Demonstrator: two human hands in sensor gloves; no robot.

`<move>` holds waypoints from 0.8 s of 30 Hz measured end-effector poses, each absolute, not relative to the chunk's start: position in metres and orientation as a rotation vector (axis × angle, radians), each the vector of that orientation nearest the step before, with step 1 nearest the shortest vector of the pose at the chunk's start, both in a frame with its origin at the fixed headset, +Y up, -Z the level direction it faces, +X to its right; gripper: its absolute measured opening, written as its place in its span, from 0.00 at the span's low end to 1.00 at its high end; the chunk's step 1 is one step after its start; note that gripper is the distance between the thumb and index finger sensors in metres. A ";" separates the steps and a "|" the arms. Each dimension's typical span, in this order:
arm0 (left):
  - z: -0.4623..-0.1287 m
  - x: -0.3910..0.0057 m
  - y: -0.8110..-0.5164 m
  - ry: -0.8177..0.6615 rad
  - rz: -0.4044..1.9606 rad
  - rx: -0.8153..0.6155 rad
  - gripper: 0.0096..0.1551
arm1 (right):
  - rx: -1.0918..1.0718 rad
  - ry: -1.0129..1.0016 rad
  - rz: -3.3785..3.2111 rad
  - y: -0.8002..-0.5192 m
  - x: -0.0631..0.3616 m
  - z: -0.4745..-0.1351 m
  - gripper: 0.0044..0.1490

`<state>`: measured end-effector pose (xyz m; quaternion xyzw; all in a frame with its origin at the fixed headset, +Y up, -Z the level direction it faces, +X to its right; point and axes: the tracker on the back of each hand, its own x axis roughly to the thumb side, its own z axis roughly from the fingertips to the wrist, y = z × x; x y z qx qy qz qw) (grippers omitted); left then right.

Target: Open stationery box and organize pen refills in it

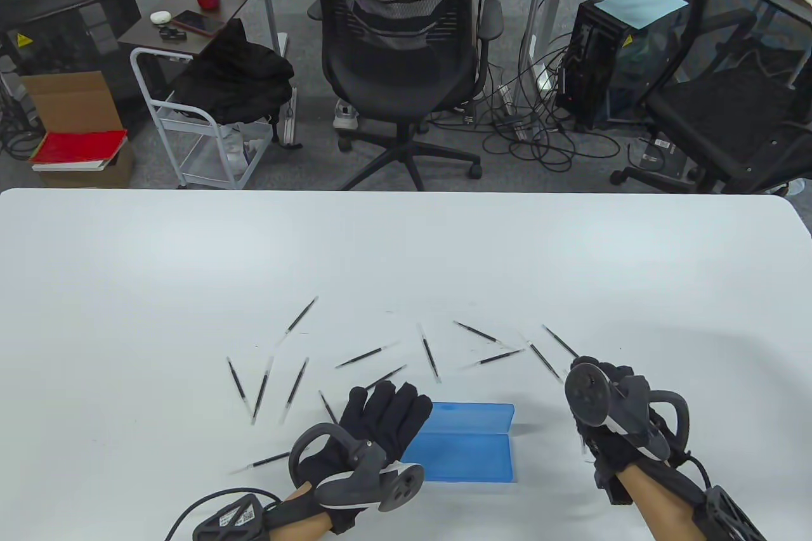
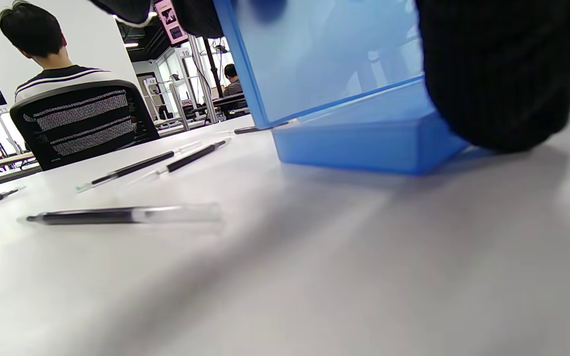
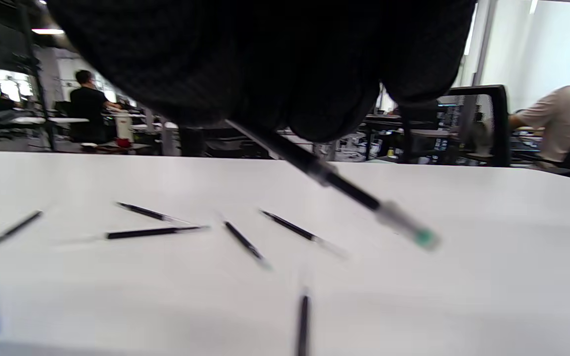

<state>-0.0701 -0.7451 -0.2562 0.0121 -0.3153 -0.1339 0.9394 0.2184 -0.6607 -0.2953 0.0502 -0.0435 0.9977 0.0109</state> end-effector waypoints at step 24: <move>-0.258 -0.069 -0.746 -0.660 -0.237 0.040 0.76 | 1.217 -0.064 3.175 -0.731 0.080 -0.244 0.34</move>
